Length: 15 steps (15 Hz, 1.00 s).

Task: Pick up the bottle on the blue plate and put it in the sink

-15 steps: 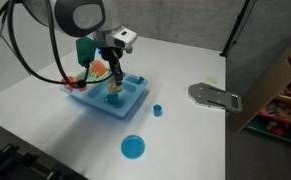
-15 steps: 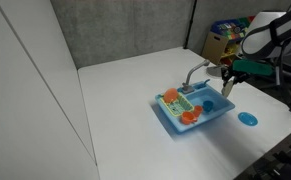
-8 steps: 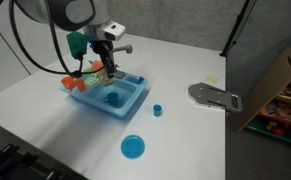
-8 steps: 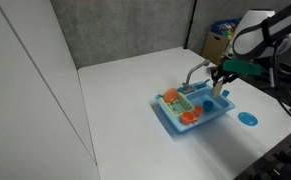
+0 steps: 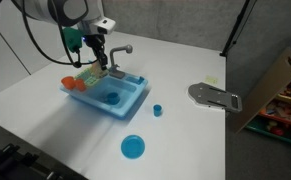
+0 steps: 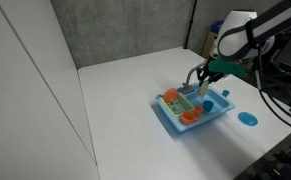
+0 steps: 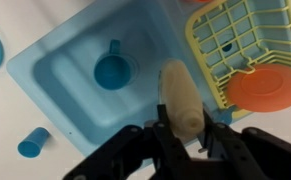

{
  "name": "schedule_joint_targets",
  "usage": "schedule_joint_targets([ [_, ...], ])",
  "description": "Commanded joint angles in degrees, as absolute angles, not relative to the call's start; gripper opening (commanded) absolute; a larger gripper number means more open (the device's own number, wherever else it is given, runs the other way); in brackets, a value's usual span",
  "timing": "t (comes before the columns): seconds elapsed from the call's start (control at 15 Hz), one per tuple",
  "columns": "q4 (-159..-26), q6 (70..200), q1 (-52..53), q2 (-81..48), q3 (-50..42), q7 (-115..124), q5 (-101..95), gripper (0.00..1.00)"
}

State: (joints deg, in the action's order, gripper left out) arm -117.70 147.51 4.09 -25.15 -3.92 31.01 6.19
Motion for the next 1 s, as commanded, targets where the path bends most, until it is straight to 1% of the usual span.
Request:
schedule_joint_targets([
  [0.0, -113.16, 147.0, 4.84, -28.69, -3.99, 30.52, 6.86, 0.09],
  [0.47, -109.73, 148.2, 4.86, -33.81, -3.96, 29.69, 7.36, 0.09],
  [0.93, -110.17, 151.79, 3.33, -36.2, -2.16, 24.87, 9.15, 0.09],
])
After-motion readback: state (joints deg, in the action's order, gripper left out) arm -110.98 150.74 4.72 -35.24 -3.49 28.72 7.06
